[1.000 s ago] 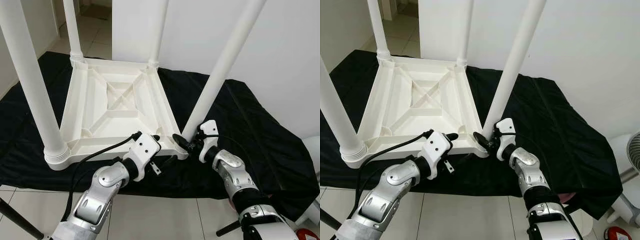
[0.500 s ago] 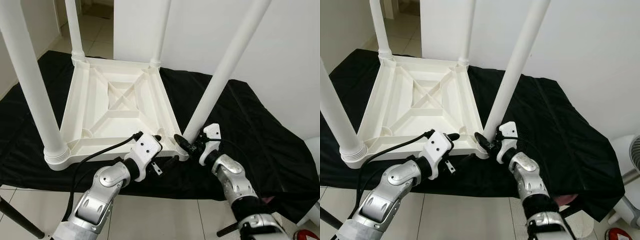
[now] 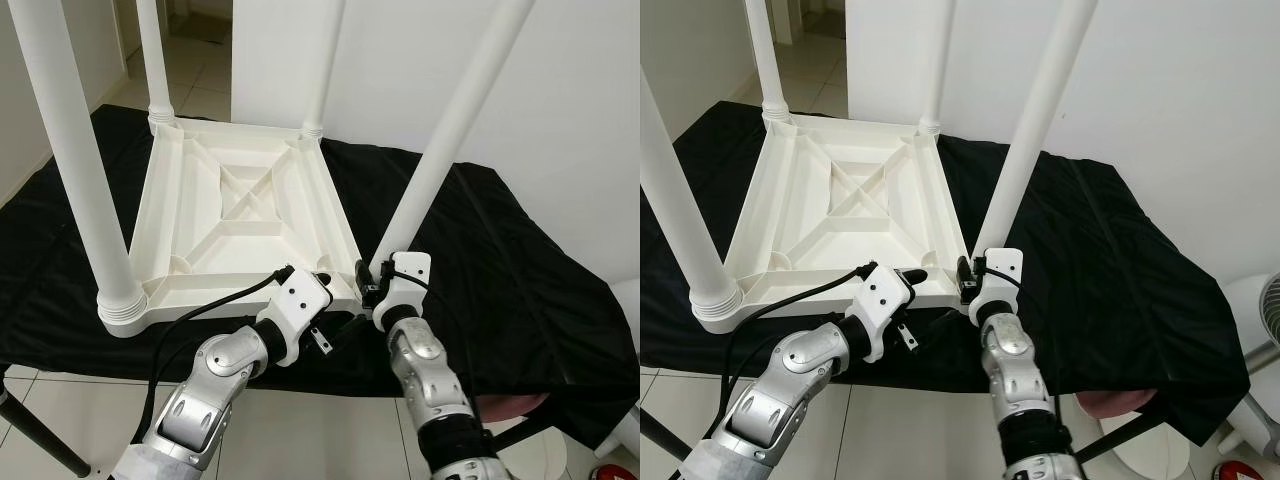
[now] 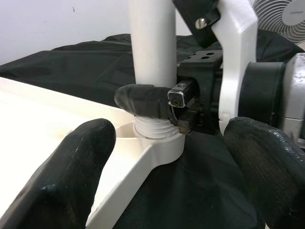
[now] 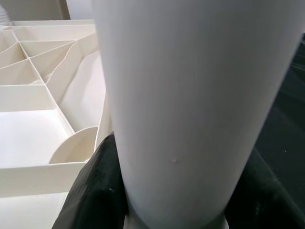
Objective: Building children table
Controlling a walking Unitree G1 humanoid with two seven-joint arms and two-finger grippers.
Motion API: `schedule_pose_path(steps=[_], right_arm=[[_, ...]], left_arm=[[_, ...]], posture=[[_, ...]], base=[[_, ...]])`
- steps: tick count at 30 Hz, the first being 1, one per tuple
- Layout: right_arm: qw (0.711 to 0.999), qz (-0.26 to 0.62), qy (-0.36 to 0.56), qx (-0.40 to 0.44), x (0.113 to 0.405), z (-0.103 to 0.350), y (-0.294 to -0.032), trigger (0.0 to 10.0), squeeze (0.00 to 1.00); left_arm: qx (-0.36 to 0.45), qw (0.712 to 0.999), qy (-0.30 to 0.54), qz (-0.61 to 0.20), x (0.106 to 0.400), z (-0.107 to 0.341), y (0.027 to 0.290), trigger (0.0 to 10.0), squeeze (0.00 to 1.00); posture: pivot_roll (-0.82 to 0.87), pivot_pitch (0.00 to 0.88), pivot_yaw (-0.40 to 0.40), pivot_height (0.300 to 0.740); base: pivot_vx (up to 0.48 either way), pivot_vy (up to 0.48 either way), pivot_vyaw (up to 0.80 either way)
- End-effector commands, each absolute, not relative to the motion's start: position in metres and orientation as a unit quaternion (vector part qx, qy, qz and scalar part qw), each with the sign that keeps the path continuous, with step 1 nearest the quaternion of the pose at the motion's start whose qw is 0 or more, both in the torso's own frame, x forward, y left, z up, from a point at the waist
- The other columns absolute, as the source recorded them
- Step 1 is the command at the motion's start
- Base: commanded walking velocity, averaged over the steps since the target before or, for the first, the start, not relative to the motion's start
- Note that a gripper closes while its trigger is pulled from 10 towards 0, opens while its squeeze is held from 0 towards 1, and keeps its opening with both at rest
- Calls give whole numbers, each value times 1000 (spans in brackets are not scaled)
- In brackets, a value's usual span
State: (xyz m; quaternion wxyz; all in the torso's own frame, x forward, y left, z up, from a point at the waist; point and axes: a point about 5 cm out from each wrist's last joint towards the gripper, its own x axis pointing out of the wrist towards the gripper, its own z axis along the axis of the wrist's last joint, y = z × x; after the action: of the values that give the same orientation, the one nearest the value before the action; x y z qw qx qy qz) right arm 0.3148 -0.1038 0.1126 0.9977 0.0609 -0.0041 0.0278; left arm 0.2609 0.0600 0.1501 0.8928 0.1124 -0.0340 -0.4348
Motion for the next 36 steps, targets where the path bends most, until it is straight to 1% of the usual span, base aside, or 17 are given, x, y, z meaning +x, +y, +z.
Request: schedule_pose_path(steps=[1, 6, 7, 8, 14, 16, 17, 18, 19, 20, 21, 25, 26, 27, 30, 34, 36], right_arm=[[998, 25, 34, 49, 308, 97, -105, 10000, 0], [998, 32, 33, 48, 307, 99, -104, 10000, 0], [998, 34, 28, 41, 307, 101, -106, 10000, 302], [998, 38, 24, 40, 306, 102, -110, 10000, 1000], [998, 46, 6, 45, 302, 107, -121, 10000, 1000], [996, 76, -5, 40, 299, 111, -129, 10000, 1000], [995, 94, -10, 35, 298, 112, -134, 10000, 843], [994, 104, -13, 31, 298, 113, -137, 10000, 843], [994, 108, -15, 30, 297, 114, -139, 10000, 114], [994, 108, -15, 30, 297, 114, -139, 10000, 114], [990, 135, -20, 29, 297, 116, -143, 10000, 0], [987, 156, -23, 28, 297, 117, -146, 10000, 0], [982, 184, -24, 21, 298, 118, -150, 10000, 0], [982, 184, -24, 21, 298, 118, -150, 10000, 0], [972, 235, -31, -2, 305, 122, -155, 10000, 0], [963, 267, -33, -3, 308, 125, -153, 10000, 0], [952, 305, -25, -17, 314, 123, -147, 10000, 0]], left_arm=[[110, 889, -36, -442, 260, 151, 57, 10000, 0], [110, 889, -35, -443, 260, 151, 57, 10000, 0], [110, 889, -35, -443, 260, 151, 56, 10000, 0], [111, 889, -35, -444, 260, 151, 57, 10000, 0], [112, 889, -35, -443, 260, 151, 59, 10000, 0], [112, 889, -34, -444, 259, 151, 59, 10000, 0], [112, 888, -33, -444, 259, 151, 59, 10000, 0], [111, 888, -33, -445, 259, 151, 59, 10000, 0], [111, 888, -33, -445, 259, 151, 59, 10000, 0], [111, 888, -33, -445, 259, 151, 59, 10000, 0], [111, 888, -33, -446, 259, 151, 59, 10000, 0], [111, 887, -32, -447, 259, 151, 59, 10000, 0], [111, 887, -32, -448, 258, 150, 59, 10000, 0], [111, 887, -32, -448, 258, 150, 59, 10000, 0], [110, 886, -32, -449, 258, 150, 58, 10000, 0], [110, 886, -31, -449, 258, 150, 58, 10000, 0], [108, 886, -30, -449, 257, 150, 58, 10000, 0]], posture=[[37, 0, -156, 740], [37, 0, -156, 740], [37, 0, -154, 740], [39, 0, -154, 740], [38, 0, -153, 740], [35, 0, -150, 740], [35, 0, -150, 740], [35, 0, -150, 740], [35, 0, -149, 740], [35, 0, -149, 740], [33, 0, -146, 740], [33, 0, -146, 740], [30, 0, -143, 740], [30, 0, -143, 740], [34, 0, -144, 740], [38, 0, -146, 740], [44, 0, -147, 740]], base=[[0, 0, 0], [0, 0, 0], [0, 0, 0], [0, 0, 0], [0, 0, 0], [0, 0, 0], [0, 0, 0], [0, 0, 0], [0, 0, 0], [0, 0, 0], [0, 0, 0], [0, 0, 0], [0, 0, 0], [0, 0, 0], [0, 0, 0], [0, 0, 0], [0, 0, 0]])
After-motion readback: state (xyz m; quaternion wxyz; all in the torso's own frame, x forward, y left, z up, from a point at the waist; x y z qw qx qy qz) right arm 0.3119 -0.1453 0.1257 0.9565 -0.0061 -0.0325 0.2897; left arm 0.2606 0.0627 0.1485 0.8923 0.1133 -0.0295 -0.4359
